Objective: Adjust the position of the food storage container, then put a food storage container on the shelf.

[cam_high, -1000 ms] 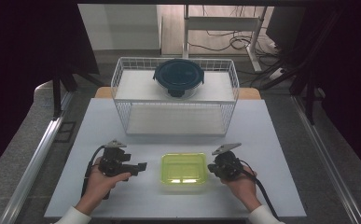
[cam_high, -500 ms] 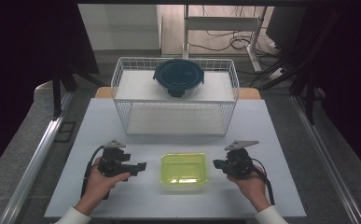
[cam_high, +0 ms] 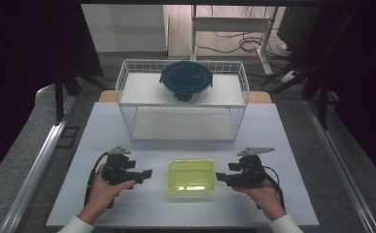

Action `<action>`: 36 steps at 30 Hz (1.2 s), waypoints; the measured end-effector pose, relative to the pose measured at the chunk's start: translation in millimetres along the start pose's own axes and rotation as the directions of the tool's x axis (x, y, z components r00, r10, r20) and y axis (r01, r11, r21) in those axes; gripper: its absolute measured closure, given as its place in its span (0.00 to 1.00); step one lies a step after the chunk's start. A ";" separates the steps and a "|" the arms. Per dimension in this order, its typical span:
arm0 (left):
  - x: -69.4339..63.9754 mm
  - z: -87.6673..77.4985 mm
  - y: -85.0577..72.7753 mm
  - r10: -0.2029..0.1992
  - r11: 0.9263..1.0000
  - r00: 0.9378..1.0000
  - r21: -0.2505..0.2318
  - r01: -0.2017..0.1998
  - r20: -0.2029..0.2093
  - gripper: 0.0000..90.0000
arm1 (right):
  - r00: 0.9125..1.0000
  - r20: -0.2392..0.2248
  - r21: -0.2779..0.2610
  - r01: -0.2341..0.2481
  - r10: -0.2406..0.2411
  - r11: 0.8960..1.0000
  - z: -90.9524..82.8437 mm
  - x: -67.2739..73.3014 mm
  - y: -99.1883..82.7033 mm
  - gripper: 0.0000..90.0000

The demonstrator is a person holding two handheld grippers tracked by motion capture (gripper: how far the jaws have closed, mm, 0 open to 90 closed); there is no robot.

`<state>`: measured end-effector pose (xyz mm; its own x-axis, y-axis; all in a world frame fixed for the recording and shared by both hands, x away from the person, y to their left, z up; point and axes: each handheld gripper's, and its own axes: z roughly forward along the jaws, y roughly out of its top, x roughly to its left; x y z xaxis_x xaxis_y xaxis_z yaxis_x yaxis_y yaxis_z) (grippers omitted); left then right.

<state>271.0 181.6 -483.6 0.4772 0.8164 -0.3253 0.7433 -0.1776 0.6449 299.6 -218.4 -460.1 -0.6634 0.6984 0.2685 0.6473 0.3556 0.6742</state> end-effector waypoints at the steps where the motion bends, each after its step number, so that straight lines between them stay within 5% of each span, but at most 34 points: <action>1: -0.2 0.0 -0.7 -0.001 1.000 1.000 0.003 0.001 0.000 0.21 | 1.000 -0.011 -0.006 -0.008 0.008 1.000 0.2 -0.6 0.0 0.31; 11: -4.6 2.4 0.2 -0.020 1.000 1.000 0.005 0.019 0.013 0.21 | 0.995 -0.054 -0.015 -0.083 0.083 0.996 2.2 -5.3 1.4 0.29; 23: -9.3 13.4 -1.8 -0.048 0.999 0.995 0.023 0.046 0.085 0.26 | 0.993 -0.082 0.021 -0.089 0.090 0.996 10.4 2.7 1.4 0.29; 31: -12.1 25.1 -0.1 -0.060 0.997 0.990 0.047 0.054 0.125 0.33 | 0.992 -0.056 0.041 -0.110 0.112 0.993 19.2 2.0 -0.2 0.28; 36: -10.1 30.9 3.0 -0.102 0.994 0.981 0.047 0.096 0.162 0.33 | 0.991 -0.061 0.054 -0.115 0.118 0.992 24.5 2.5 -1.8 0.29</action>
<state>282.8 155.8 -499.7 0.4681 0.7305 -0.4972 0.8068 -0.1239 0.5776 306.0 -202.1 -477.4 -0.6039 0.6966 0.3873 0.7385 0.3064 0.6006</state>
